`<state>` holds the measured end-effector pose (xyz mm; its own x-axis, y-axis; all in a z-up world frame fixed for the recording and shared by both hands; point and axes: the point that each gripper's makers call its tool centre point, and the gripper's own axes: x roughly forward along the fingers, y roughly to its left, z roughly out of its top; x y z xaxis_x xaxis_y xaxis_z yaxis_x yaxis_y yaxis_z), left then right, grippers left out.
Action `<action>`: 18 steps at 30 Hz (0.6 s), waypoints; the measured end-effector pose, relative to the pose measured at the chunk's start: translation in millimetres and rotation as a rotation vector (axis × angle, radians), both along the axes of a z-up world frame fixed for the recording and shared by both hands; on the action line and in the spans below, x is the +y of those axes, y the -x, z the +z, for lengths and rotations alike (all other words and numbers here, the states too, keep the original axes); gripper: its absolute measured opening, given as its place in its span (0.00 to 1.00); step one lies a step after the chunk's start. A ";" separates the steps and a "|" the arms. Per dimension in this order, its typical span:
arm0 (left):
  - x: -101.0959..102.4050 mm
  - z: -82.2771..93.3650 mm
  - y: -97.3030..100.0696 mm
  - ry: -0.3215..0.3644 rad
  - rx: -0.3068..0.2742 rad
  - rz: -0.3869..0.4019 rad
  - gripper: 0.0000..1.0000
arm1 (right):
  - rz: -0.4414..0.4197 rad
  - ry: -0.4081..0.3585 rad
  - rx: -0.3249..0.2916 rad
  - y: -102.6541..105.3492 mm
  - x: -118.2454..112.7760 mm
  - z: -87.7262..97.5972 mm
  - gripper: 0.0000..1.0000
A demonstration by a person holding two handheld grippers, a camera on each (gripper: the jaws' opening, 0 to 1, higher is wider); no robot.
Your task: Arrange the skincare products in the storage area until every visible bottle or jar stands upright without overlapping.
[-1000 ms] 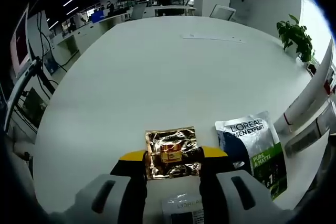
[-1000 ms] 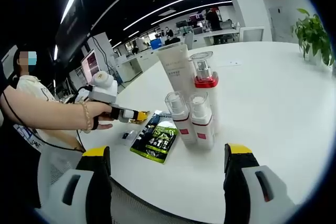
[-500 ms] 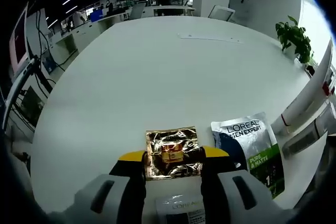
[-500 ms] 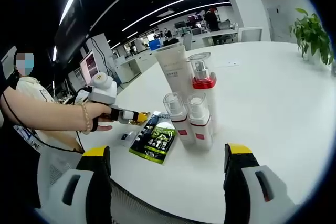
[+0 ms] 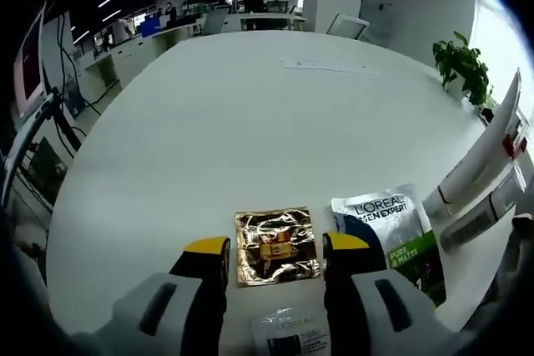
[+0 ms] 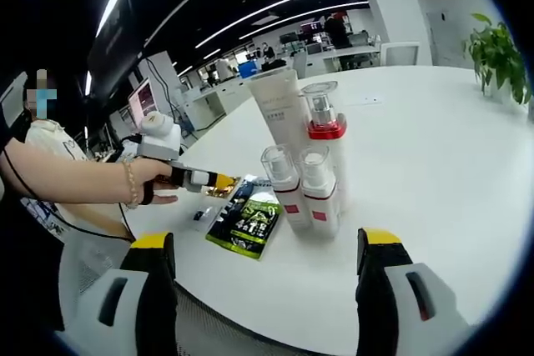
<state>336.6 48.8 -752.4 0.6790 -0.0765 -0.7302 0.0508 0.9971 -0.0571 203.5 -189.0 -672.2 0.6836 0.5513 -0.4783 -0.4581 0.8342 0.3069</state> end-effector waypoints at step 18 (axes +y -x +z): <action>-0.8 55.4 5.3 0.053 -0.163 -0.233 0.70 | 0.050 0.041 -0.014 4.2 7.3 2.0 0.91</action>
